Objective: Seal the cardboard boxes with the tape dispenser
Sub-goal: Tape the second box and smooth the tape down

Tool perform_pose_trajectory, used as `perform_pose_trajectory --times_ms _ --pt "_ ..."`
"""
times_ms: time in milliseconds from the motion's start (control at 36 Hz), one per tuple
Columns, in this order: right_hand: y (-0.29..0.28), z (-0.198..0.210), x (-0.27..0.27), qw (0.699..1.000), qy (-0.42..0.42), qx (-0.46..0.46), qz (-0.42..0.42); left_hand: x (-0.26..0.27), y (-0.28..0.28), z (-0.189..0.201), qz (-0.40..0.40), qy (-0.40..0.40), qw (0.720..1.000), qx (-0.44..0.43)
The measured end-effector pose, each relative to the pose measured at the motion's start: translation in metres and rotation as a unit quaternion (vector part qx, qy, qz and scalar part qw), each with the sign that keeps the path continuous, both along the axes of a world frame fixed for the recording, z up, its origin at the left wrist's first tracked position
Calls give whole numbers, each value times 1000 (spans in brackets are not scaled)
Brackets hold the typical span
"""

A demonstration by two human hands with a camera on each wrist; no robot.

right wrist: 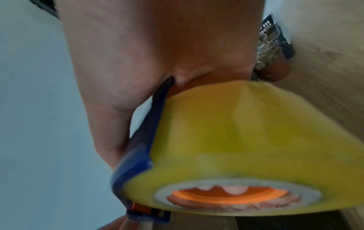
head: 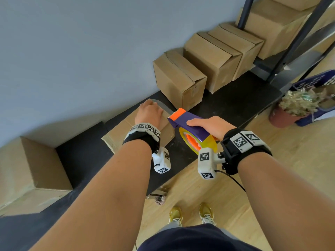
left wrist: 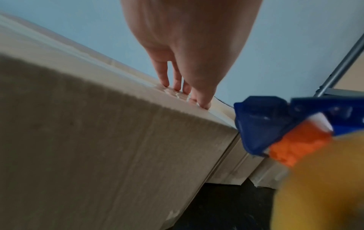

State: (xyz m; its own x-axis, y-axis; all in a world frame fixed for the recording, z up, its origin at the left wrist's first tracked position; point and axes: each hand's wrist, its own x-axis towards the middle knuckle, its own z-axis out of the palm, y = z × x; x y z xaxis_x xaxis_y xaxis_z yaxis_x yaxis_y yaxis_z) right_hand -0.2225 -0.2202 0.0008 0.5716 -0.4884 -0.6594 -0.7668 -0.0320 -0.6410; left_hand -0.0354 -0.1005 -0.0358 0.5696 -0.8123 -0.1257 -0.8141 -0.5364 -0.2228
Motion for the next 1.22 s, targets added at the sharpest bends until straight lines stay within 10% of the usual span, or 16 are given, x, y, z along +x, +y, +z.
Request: perform_pose_trajectory --times_ms 417,583,1222 --pt "-9 -9 -32 996 18 66 61 -6 -1 -8 -15 -66 996 61" --pt "-5 -10 -22 996 14 74 47 -10 5 -20 152 153 958 -186" --pt "-15 -8 27 997 7 81 16 -21 6 -30 180 170 962 -117"
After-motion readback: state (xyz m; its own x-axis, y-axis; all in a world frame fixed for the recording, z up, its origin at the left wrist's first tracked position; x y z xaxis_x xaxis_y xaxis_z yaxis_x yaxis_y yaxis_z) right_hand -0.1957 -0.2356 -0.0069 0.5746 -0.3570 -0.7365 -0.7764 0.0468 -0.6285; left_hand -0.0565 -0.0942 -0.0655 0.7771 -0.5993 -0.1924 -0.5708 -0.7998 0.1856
